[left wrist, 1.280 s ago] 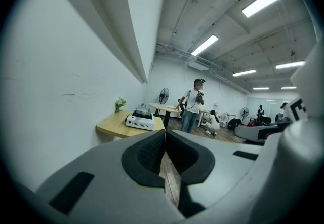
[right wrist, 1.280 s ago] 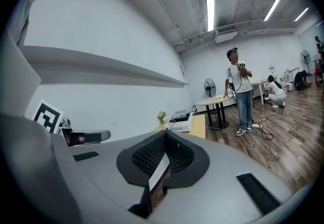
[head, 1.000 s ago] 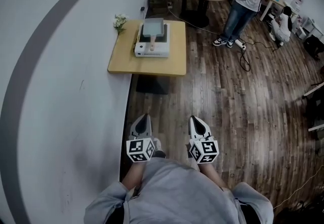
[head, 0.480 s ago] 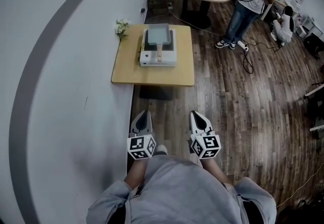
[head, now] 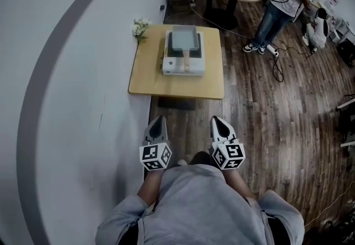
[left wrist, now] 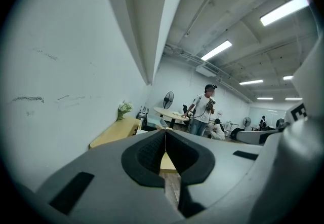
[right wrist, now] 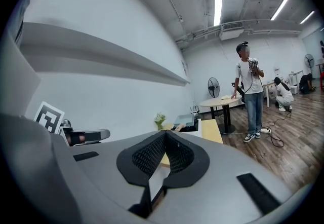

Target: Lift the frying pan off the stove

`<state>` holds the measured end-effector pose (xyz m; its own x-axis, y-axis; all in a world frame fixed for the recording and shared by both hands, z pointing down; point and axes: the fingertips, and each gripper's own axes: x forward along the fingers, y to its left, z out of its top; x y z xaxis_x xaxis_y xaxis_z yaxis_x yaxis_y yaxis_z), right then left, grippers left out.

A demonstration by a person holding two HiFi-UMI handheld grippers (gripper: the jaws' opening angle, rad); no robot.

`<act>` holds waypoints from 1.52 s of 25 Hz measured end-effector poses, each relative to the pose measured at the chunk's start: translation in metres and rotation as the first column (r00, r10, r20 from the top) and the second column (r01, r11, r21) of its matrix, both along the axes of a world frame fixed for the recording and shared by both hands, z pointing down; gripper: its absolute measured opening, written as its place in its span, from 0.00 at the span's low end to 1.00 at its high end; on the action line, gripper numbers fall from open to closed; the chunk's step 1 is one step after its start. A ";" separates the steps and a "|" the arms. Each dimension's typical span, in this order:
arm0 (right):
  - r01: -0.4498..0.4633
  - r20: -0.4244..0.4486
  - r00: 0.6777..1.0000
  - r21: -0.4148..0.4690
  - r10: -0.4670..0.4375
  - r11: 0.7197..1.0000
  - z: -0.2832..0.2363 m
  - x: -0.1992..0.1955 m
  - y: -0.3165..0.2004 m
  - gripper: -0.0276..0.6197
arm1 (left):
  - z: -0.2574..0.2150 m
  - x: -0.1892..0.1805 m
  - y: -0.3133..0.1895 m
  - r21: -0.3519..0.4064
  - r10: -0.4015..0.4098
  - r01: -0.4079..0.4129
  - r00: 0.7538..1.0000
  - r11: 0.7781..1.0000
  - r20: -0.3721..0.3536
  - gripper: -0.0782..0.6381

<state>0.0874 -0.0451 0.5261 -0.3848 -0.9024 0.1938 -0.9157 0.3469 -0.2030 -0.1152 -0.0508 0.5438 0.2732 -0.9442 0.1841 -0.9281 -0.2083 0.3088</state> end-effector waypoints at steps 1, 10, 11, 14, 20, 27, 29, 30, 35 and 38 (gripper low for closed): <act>-0.001 0.000 1.000 -0.003 0.001 1.000 0.001 -0.001 -0.005 0.04 | 0.000 0.000 -0.003 -0.001 0.003 -0.003 1.000 1.000 -0.002 0.11; 0.025 0.011 1.000 -0.020 -0.024 1.000 0.017 -0.009 -0.068 0.04 | 0.014 -0.010 -0.060 -0.028 -0.012 0.012 1.000 1.000 -0.002 0.11; 0.027 0.014 1.000 -0.021 -0.027 0.999 0.018 -0.009 -0.079 0.04 | 0.014 -0.010 -0.071 -0.028 -0.015 0.015 1.000 1.000 0.002 0.11; 0.029 0.027 0.999 -0.018 -0.028 0.999 0.017 -0.009 -0.115 0.04 | 0.012 -0.010 -0.104 -0.026 -0.014 0.014 1.000 1.000 0.011 0.11; 0.058 0.052 0.997 -0.014 -0.057 0.998 0.008 -0.014 -0.182 0.04 | 0.005 -0.001 -0.172 -0.038 0.015 -0.015 1.000 0.999 0.014 0.11; 0.157 0.077 0.986 -0.105 -0.149 0.982 0.028 -0.024 -0.242 0.04 | 0.011 0.015 -0.232 -0.076 0.052 -0.051 0.999 0.996 0.005 0.11; 0.183 0.083 0.981 -0.129 -0.174 0.975 0.035 -0.029 -0.258 0.04 | 0.015 0.017 -0.248 -0.090 0.058 -0.058 0.998 0.994 0.002 0.11; 0.194 0.084 0.979 -0.136 -0.183 0.972 0.036 -0.031 -0.267 0.04 | 0.017 0.018 -0.256 -0.098 0.063 -0.063 0.998 0.993 -0.003 0.11; 0.268 0.065 0.963 -0.145 -0.261 0.953 0.042 -0.042 -0.304 0.04 | 0.035 0.028 -0.290 -0.153 0.102 -0.105 0.995 0.983 -0.021 0.12; 0.365 0.124 0.931 -0.236 -0.344 0.901 0.063 -0.053 -0.317 0.26 | 0.055 0.046 -0.309 -0.222 0.167 -0.196 0.976 0.955 -0.143 0.33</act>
